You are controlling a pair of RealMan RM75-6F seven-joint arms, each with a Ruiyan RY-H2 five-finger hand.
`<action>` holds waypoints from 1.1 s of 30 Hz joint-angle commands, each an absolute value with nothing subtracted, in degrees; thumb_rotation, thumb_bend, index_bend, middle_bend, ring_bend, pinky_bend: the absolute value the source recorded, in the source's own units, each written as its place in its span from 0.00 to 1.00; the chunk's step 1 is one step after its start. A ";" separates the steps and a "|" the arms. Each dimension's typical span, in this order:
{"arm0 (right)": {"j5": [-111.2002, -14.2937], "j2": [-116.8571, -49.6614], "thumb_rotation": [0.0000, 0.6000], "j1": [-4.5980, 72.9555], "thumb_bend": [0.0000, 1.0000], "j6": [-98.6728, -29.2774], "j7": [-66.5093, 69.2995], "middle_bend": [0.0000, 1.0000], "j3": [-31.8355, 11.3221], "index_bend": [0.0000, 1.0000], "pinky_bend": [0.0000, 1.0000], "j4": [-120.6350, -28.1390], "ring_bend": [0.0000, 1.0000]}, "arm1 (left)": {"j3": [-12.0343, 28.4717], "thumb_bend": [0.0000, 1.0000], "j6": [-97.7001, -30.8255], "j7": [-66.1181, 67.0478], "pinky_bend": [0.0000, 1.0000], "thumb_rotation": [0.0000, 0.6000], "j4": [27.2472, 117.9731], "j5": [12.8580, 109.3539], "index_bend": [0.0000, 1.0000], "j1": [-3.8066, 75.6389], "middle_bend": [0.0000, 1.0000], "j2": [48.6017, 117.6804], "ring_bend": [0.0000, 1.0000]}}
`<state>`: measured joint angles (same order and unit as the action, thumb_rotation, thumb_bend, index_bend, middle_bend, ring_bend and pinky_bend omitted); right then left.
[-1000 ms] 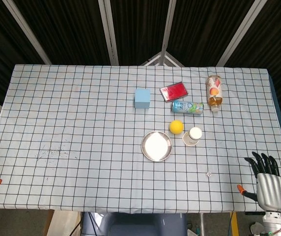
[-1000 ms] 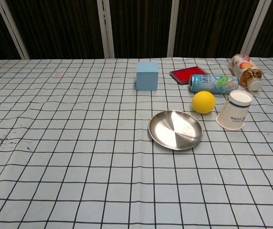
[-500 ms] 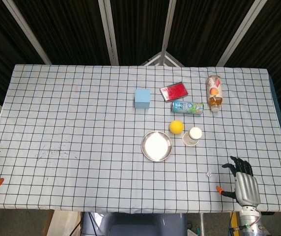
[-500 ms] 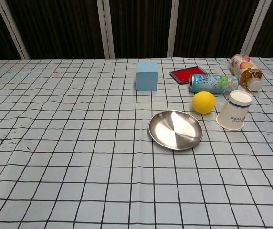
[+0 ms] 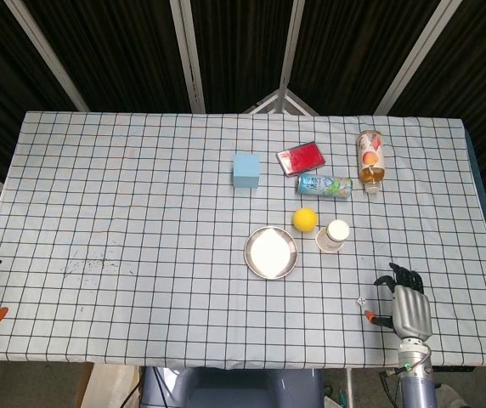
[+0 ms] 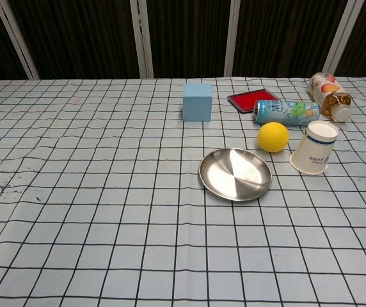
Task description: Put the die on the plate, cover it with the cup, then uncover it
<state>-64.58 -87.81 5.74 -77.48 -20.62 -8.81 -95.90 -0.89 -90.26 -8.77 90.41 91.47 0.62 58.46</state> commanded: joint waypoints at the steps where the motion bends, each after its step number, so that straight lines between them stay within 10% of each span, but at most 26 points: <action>1: -63.57 -88.98 1.00 6.15 0.08 -77.05 -21.16 0.15 -8.83 0.43 0.00 -94.54 0.10 | -0.89 0.30 -90.14 -8.51 0.02 1.00 90.50 91.42 0.21 0.66 0.00 58.53 0.00; 33: -61.44 -93.88 1.00 8.01 0.24 -77.25 -22.64 0.15 -9.23 0.53 0.00 -88.99 0.10 | -0.74 0.30 -88.76 -6.21 0.02 1.00 91.46 90.64 0.21 1.17 0.00 58.87 0.00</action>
